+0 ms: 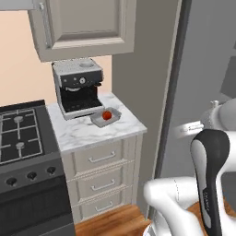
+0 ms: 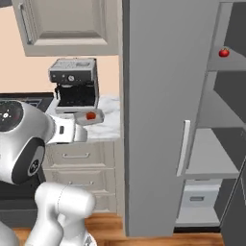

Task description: Take the tomato and tomato out of the freezer and place them in the tupperware container on the counter. Then put the tupperware containing the vegetables back in the freezer.

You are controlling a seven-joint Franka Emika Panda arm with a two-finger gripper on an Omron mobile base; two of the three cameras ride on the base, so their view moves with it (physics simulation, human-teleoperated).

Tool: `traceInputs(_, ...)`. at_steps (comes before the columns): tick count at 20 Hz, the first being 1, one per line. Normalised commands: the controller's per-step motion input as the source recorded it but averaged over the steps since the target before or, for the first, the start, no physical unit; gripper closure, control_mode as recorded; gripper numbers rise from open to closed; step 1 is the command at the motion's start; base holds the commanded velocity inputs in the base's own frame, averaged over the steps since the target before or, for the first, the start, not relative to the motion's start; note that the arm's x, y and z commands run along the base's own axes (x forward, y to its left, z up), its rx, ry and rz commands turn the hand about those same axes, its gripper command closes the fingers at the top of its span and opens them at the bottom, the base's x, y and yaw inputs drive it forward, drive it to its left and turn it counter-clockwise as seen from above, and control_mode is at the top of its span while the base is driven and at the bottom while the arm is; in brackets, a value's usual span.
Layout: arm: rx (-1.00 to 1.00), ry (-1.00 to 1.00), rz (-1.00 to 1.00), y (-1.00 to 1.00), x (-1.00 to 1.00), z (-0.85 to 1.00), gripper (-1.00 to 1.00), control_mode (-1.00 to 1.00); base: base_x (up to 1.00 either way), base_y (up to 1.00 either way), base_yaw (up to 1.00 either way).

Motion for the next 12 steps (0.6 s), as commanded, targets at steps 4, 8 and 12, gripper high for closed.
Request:
traceInputs(4, 0.0, 0.0, 0.0, 0.0, 0.0, 0.0, -1.0, 1.0, 0.11, -1.0, 0.16)
traceInputs(8, 0.0, 0.0, 0.0, 0.0, 0.0, 0.0, -1.0, 1.0, 0.42, -0.98, 0.26)
traceInputs(12, 0.0, 0.0, 0.0, 0.0, 0.0, 0.0, -1.0, 1.0, 0.25, -0.88, 0.22)
